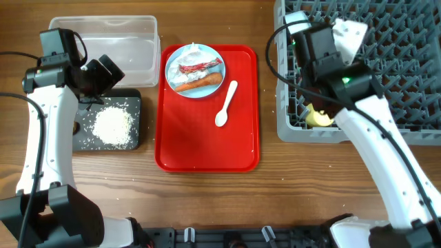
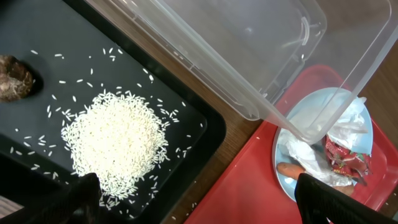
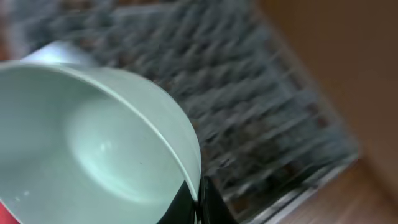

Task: Sort waste into correct bins and load items into the dishwasher rack
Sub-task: 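Carry the green bowl into the dish rack and release it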

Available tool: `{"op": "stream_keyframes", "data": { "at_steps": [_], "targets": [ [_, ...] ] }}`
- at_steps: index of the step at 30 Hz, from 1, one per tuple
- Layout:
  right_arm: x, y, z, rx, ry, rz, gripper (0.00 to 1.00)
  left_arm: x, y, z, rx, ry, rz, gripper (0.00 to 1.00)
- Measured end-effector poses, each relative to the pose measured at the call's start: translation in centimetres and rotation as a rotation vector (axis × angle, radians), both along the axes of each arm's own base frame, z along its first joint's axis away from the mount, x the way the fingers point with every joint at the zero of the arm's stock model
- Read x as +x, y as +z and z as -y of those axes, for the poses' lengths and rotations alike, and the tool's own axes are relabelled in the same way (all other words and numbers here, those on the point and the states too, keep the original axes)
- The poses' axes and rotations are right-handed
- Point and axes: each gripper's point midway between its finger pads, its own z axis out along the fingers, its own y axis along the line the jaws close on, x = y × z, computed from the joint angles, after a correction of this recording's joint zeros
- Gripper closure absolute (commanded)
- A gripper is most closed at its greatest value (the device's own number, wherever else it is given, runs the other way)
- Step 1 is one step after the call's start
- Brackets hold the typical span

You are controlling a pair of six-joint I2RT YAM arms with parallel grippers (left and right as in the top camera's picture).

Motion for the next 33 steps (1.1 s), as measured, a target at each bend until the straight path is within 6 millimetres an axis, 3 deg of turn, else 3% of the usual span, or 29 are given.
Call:
{"op": "stream_keyframes", "data": {
  "at_steps": [3, 6, 9, 12, 13, 20, 33],
  "targets": [
    [2.3, -0.1, 2.0, -0.132, -0.060, 0.012, 0.96, 0.0, 0.0, 0.0, -0.002, -0.001, 0.000, 0.00],
    [4.0, -1.4, 2.3, -0.221, -0.056, -0.033, 0.96, 0.0, 0.0, 0.0, -0.002, -0.001, 0.000, 0.00],
    [5.9, -4.2, 2.0, -0.331, -0.006, -0.151, 0.96, 0.0, 0.0, 0.0, -0.002, -0.001, 0.002, 0.00],
    [6.4, -5.7, 2.1, -0.404, 0.011, -0.231, 0.96, 0.1, 0.0, 0.0, -0.001, -0.001, 0.004, 0.00],
    [6.8, -7.1, 2.0, -0.433, 0.024, -0.278, 0.96, 0.1, 0.0, 0.0, -0.002, -0.001, 0.003, 0.00],
    [6.9, -9.1, 1.0, -0.451, 0.089, -0.364, 0.96, 0.1, 0.0, 0.0, -0.002, -0.001, 0.003, 0.00],
    [5.7, -9.3, 0.7, -0.510, 0.110, -0.443, 0.95, 0.1, 0.0, 0.0, -0.002, -0.001, 0.003, 0.00]
  ]
}}
